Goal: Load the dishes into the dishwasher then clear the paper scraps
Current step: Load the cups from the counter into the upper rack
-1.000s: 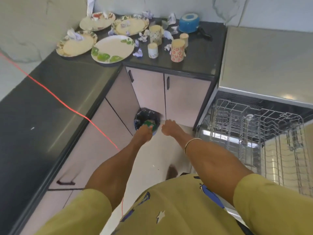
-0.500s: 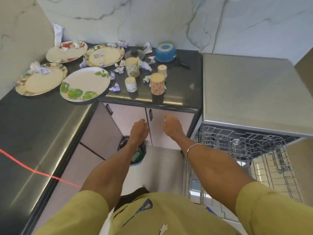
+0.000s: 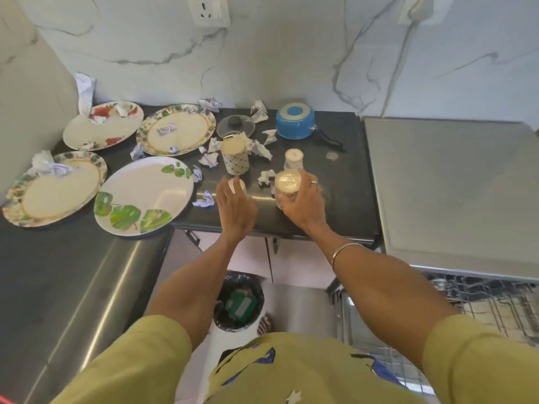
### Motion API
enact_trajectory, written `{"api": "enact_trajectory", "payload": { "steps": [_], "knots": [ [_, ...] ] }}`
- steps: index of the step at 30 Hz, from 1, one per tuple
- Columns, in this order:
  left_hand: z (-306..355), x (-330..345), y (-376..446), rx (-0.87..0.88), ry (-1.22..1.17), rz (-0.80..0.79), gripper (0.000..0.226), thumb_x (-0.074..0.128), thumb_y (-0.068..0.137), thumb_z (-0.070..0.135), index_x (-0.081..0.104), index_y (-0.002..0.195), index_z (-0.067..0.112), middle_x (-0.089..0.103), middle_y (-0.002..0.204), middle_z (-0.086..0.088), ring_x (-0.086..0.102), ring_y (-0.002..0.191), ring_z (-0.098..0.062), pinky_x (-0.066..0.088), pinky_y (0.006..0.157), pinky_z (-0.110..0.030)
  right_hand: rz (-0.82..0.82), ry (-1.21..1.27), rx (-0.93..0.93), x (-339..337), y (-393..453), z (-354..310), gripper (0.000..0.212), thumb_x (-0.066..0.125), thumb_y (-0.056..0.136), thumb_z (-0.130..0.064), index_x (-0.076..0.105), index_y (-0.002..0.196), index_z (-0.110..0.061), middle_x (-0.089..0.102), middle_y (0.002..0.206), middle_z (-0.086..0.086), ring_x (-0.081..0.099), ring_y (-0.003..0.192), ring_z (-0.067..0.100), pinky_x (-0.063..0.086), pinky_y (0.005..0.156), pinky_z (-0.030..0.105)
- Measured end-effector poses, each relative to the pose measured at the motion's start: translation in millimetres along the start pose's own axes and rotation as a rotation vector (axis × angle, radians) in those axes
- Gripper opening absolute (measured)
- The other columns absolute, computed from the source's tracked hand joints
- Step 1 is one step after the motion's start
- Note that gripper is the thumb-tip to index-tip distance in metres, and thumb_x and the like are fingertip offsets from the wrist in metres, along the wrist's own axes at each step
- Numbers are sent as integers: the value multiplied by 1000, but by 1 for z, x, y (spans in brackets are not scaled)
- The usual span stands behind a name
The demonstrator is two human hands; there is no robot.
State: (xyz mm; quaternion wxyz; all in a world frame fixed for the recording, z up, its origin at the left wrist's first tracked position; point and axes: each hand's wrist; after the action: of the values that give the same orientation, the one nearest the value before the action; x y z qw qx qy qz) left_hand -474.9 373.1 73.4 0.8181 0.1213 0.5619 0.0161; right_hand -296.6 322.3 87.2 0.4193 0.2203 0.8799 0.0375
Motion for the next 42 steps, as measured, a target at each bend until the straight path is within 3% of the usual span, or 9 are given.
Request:
{"api": "enact_trajectory", "payload": {
  "steps": [4,10,24,38,42],
  "knots": [
    [-25,14,36,44,7,-163,62,55,91,39,35,143,12,36,145,-19,34,131,-41,34,109,-52,-25,-37,11,24,20,-8,76,71,74,-50,40,137,-20,47,134,11,52,115,31,49,91,39],
    [-20,28,48,-7,-48,-138,48,58,90,33,43,131,12,44,131,-15,49,110,-43,46,92,-52,-49,-85,-23,22,39,0,60,71,73,-53,47,123,-29,57,115,2,59,98,22,51,74,32],
    [-1,28,49,-167,-68,-189,52,64,90,30,39,134,16,35,135,-16,50,115,-43,53,81,-51,-52,-18,-72,27,37,11,71,73,75,-54,45,134,-25,52,131,6,59,109,25,58,84,38],
    [24,24,17,-226,-131,-228,50,64,93,27,39,134,12,32,136,-18,47,119,-47,51,88,-55,-237,-31,-104,15,42,20,70,72,76,-54,41,133,-28,50,129,11,58,106,29,57,84,42],
    [23,19,10,-226,-191,-203,49,65,93,30,39,131,14,35,132,-17,49,116,-45,50,88,-56,-186,-50,-80,1,30,25,73,76,74,-53,44,133,-25,49,129,9,59,106,28,56,85,38]
  ]
}}
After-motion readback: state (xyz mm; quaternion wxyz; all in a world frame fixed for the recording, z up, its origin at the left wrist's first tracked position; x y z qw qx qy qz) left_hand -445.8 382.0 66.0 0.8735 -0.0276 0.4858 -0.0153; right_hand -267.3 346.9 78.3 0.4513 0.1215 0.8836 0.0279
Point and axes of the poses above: each hand's wrist, its own y-axis towards the middle knuckle, its own x-axis out of the palm, z = x × y
